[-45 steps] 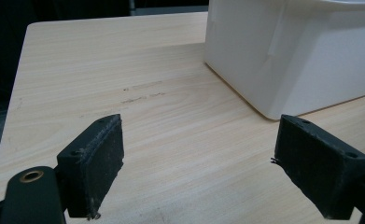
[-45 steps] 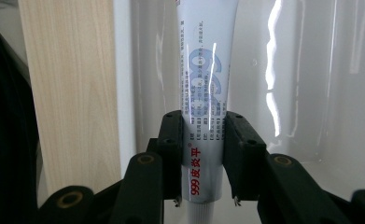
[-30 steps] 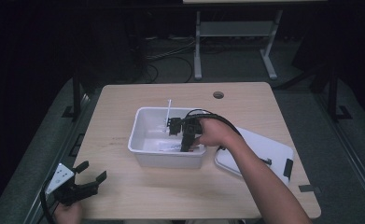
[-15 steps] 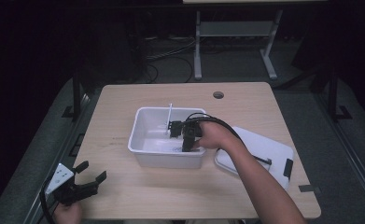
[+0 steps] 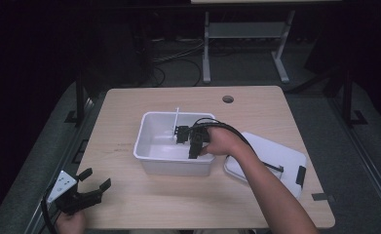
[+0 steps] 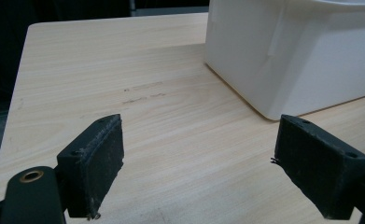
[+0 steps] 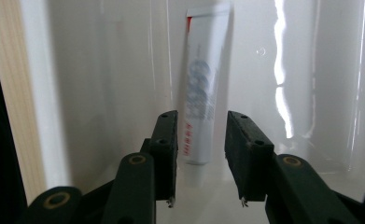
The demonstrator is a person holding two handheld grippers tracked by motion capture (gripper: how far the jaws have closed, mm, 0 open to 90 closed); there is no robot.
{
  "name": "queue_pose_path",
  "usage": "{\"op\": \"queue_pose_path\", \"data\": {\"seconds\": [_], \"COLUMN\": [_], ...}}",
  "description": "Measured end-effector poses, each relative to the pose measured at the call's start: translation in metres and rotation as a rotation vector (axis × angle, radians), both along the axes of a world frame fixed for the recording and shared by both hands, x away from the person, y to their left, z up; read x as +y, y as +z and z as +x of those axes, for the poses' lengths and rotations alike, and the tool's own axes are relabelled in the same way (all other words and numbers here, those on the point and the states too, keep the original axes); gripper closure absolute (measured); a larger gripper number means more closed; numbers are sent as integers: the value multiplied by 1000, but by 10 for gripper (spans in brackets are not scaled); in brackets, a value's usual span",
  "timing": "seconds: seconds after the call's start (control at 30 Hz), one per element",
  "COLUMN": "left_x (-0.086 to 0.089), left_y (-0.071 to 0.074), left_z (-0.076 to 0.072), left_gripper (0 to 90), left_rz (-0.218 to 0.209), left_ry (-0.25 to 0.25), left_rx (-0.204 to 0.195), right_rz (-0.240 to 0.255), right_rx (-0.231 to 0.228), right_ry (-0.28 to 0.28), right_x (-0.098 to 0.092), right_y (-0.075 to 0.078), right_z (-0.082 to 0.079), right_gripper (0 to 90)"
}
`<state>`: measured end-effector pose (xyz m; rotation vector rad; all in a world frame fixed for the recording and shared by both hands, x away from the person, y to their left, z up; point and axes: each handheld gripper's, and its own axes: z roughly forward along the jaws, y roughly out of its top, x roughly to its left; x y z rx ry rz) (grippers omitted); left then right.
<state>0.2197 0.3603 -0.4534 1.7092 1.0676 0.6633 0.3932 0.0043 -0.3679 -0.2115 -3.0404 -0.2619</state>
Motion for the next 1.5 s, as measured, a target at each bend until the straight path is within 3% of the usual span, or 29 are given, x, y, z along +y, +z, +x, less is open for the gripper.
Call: {"op": "queue_pose_path", "data": {"seconds": [0.6, 1.07, 1.5], "left_x": [-2, -2, -3], "left_y": [0, 0, 0], "left_z": [0, 1, 1], "left_gripper": [150, 150, 150], "left_rz": [0, 4, 7], "left_ry": [-3, -5, -4], "left_rx": [1, 2, 1], "right_rz": [24, 48, 64], "right_rx": [-39, -76, -103], "right_ry": [-20, -36, -82], "right_x": [-16, -27, -57], "right_y": [29, 62, 80], "right_z": [-2, -6, -10], "right_gripper": [598, 579, 559]}}
